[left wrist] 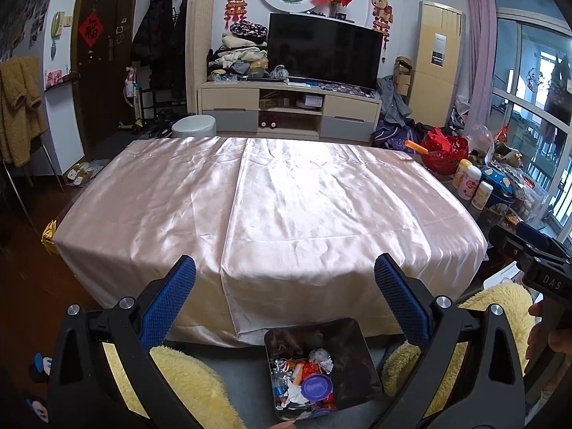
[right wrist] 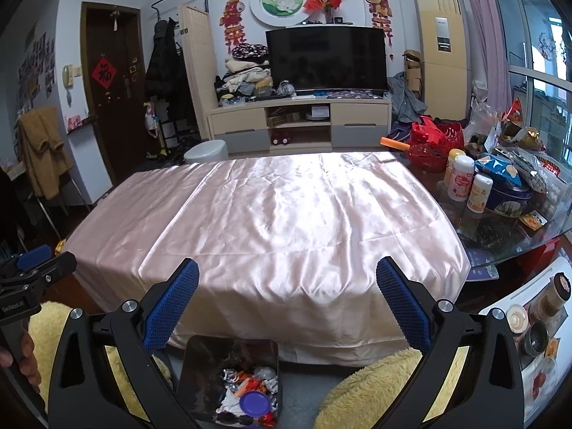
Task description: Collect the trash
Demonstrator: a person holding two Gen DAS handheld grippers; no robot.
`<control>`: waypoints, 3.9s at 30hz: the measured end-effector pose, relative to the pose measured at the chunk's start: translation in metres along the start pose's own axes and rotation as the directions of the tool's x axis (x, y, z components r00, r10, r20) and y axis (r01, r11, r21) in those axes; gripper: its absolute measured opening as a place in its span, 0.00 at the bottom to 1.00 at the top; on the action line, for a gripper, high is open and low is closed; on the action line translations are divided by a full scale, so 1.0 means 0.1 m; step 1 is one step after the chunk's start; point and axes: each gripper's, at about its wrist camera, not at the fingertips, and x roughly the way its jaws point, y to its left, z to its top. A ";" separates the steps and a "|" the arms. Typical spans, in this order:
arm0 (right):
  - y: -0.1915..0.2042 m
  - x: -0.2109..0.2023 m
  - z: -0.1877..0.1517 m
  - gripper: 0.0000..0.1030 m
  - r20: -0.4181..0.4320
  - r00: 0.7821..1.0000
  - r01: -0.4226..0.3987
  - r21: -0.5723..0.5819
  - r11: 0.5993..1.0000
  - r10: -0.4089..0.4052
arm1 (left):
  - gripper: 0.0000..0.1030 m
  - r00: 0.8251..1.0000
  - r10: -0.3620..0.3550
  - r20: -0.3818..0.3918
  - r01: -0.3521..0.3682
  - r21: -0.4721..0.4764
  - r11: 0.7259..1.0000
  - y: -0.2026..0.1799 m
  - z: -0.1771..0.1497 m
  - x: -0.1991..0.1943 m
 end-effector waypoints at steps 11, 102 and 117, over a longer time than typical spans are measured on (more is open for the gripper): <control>-0.01 0.00 0.00 0.97 -0.001 1.000 0.006 0.004 1.000 -0.006 | 0.92 1.000 -0.003 0.003 0.003 0.007 1.000 -0.01 0.01 0.00; 0.04 0.04 -0.01 0.97 -0.017 1.000 -0.006 -0.007 1.000 0.005 | 0.92 0.999 0.034 0.032 -0.034 0.003 0.999 -0.04 0.02 -0.02; 0.05 0.05 -0.02 0.97 -0.024 1.000 -0.008 -0.004 1.000 0.008 | 0.92 1.000 -0.008 0.016 0.007 0.004 1.000 -0.03 0.05 0.01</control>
